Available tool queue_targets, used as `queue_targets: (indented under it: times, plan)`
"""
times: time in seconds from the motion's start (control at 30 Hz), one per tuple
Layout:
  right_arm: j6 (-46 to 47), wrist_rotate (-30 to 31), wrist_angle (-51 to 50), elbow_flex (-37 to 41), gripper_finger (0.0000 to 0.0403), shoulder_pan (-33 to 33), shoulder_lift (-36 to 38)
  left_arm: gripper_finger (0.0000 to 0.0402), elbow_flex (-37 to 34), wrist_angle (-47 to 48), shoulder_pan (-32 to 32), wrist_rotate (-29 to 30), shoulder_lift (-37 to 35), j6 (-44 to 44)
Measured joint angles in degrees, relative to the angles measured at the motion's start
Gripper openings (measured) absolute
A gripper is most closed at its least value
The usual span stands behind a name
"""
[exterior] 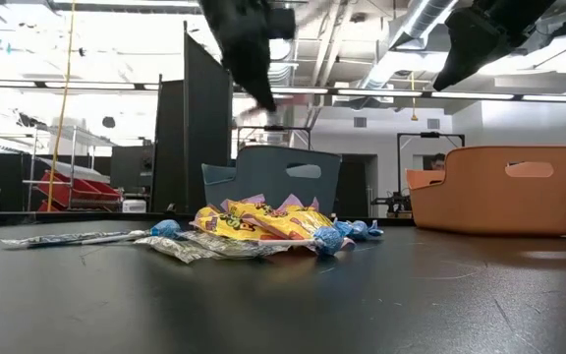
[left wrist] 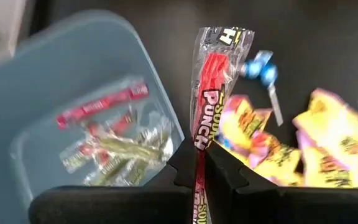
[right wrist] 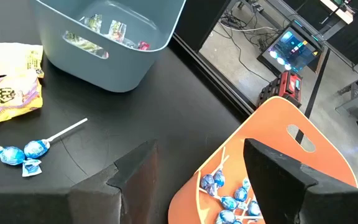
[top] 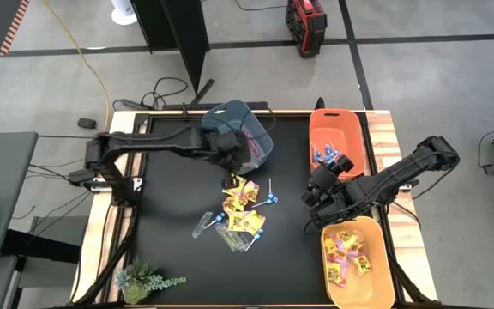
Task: Sort candy
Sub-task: Put the transparent candy into the blue bin
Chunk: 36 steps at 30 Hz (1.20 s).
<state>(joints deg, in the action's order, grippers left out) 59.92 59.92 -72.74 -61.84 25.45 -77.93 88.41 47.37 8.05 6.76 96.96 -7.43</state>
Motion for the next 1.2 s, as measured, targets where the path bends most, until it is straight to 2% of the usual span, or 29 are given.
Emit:
queue_targets:
  times: [0.1,0.13,0.33,0.4,0.47,0.57,0.63,0.67,0.7,0.83,0.9,0.93,1.07,1.2]
  plan:
    - [0.0,0.0,0.3,0.0,0.0253,0.0,0.0,0.0008,0.0,-1.6,-0.1,-1.5,-4.9,-0.2]
    - [0.0,0.0,0.5,0.0,0.0253,0.0,0.0,0.0008,-0.1,-3.0,-0.2,-4.2,-6.7,-0.7]
    - [-0.5,0.0,1.3,0.0,0.0253,-0.1,0.0,0.0008,-3.6,-22.2,-4.1,-28.3,-19.1,-7.3]
    - [-0.5,0.0,1.3,0.0,0.0253,-0.1,0.0,0.0008,-4.8,-27.9,-5.6,-34.5,-22.3,-8.7]
    - [-0.5,0.0,1.5,0.0,0.0253,-0.1,0.0,0.0008,-5.9,-32.2,-7.0,-37.3,-24.9,-8.9]
    - [-0.5,0.0,1.8,0.0,0.0253,-0.1,0.0,0.0008,-7.1,-32.8,-8.3,-37.1,-27.2,-8.3]
    - [-0.5,0.0,2.0,0.0,0.0253,-0.1,0.0,0.0008,-7.8,-32.5,-9.0,-33.9,-27.7,-7.2]
    - [-0.5,0.0,2.2,0.0,0.0253,-0.1,0.0,0.0008,-7.9,-31.8,-9.3,-30.2,-27.6,-6.5]
    - [-0.5,0.0,2.3,0.0,0.0253,-0.1,0.0,0.0008,-7.9,-30.6,-9.7,-24.3,-27.6,-5.8]
    - [-0.7,0.0,2.7,0.0,0.0253,-0.1,0.0,0.0008,-7.9,-23.4,-9.5,5.8,-25.7,-0.5]
    - [-1.1,0.0,2.9,0.0,0.0253,-0.1,0.0,0.0008,-7.9,-17.8,-8.1,17.0,-23.4,4.6]
    - [-1.7,0.0,3.3,0.0,0.0253,-0.2,0.0,0.0008,-7.9,-15.3,-7.4,20.8,-22.1,7.4]
    - [-4.2,0.0,5.6,0.0,0.0253,-1.3,0.0,0.0009,-8.0,-8.4,-4.6,30.9,-16.7,14.9]
    - [-7.8,0.0,9.1,0.0,0.0253,-2.5,0.0,0.001,-8.0,-11.9,-2.5,31.6,-10.4,14.0]
